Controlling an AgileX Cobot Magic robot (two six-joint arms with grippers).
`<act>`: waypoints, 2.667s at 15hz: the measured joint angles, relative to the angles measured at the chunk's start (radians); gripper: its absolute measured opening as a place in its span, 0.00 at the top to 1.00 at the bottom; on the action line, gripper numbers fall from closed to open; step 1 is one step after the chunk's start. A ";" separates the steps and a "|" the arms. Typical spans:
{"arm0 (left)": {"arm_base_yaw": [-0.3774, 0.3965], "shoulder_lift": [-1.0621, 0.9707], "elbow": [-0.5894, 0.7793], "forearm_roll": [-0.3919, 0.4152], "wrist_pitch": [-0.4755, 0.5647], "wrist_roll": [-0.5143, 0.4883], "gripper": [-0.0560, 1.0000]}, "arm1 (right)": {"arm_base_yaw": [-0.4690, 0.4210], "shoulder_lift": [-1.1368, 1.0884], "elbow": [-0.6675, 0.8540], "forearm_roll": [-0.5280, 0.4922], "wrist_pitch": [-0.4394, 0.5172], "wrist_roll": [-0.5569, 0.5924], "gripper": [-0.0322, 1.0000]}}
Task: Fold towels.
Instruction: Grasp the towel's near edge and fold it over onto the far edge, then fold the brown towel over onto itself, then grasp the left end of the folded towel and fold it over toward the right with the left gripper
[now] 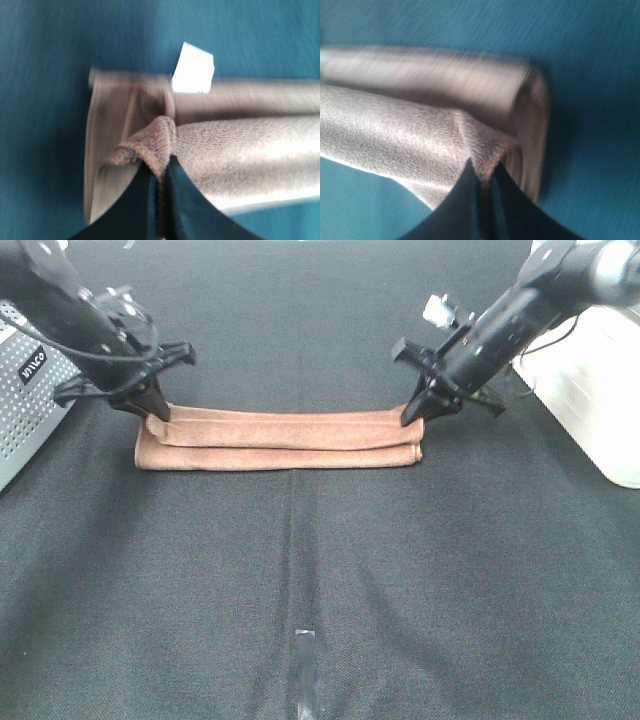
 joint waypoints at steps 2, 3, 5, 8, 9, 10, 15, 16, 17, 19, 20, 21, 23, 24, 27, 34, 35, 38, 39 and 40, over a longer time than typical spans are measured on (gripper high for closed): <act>0.000 0.041 -0.010 0.001 -0.002 -0.006 0.92 | 0.000 0.028 -0.008 -0.002 -0.002 0.001 0.92; 0.000 0.051 -0.010 0.001 -0.002 -0.013 0.87 | 0.000 0.030 -0.008 -0.002 -0.003 0.001 0.82; 0.000 0.052 -0.028 0.006 0.006 -0.016 0.67 | 0.000 0.030 -0.010 -0.002 -0.002 0.009 0.49; 0.000 0.045 -0.050 0.008 0.014 -0.016 0.34 | 0.000 0.023 -0.011 0.001 0.008 0.017 0.22; 0.000 0.038 -0.054 0.012 0.016 -0.016 0.24 | 0.000 0.015 -0.011 -0.002 0.014 0.020 0.17; 0.000 0.034 -0.056 0.015 0.016 -0.016 0.18 | 0.000 0.004 -0.011 -0.009 0.015 0.023 0.15; 0.000 0.070 -0.056 0.071 0.065 -0.041 0.16 | 0.000 -0.046 -0.011 -0.058 0.033 0.025 0.13; 0.000 0.085 -0.055 0.071 0.068 -0.041 0.16 | 0.000 -0.047 -0.011 -0.060 0.034 0.025 0.13; 0.000 0.096 -0.055 0.068 0.071 -0.041 0.16 | 0.000 -0.047 -0.011 -0.061 0.034 0.025 0.13; 0.000 0.107 -0.057 0.049 0.069 -0.042 0.17 | 0.000 -0.047 -0.011 -0.062 0.034 0.025 0.13; 0.000 0.111 -0.059 0.030 0.067 -0.042 0.20 | 0.000 -0.048 -0.011 -0.063 0.034 0.025 0.13; 0.000 0.114 -0.061 0.004 0.061 -0.042 0.25 | 0.000 -0.048 -0.011 -0.067 0.034 0.025 0.13; 0.000 0.121 -0.061 -0.027 0.050 -0.042 0.51 | 0.000 -0.048 -0.011 -0.069 0.034 0.025 0.13; -0.001 0.127 -0.061 -0.042 0.050 -0.042 0.68 | 0.000 -0.048 -0.011 -0.069 0.034 0.025 0.13; -0.004 0.125 -0.061 -0.031 0.048 -0.042 0.87 | 0.000 -0.048 -0.011 -0.070 0.034 0.025 0.13; -0.014 0.001 -0.203 0.329 0.322 -0.125 0.87 | 0.000 -0.048 -0.011 -0.067 0.067 0.025 0.13; -0.035 -0.002 -0.243 0.318 0.357 -0.127 0.87 | 0.000 -0.048 -0.011 -0.066 0.079 0.025 0.13; -0.147 -0.003 -0.296 0.187 0.356 -0.164 0.87 | 0.000 -0.055 -0.011 -0.063 0.098 0.030 0.13; -0.194 0.004 -0.301 0.144 0.330 -0.183 0.87 | 0.000 -0.065 -0.011 -0.064 0.103 0.035 0.13; -0.249 0.029 -0.303 0.083 0.279 -0.212 0.87 | 0.000 -0.091 -0.011 -0.070 0.104 0.037 0.13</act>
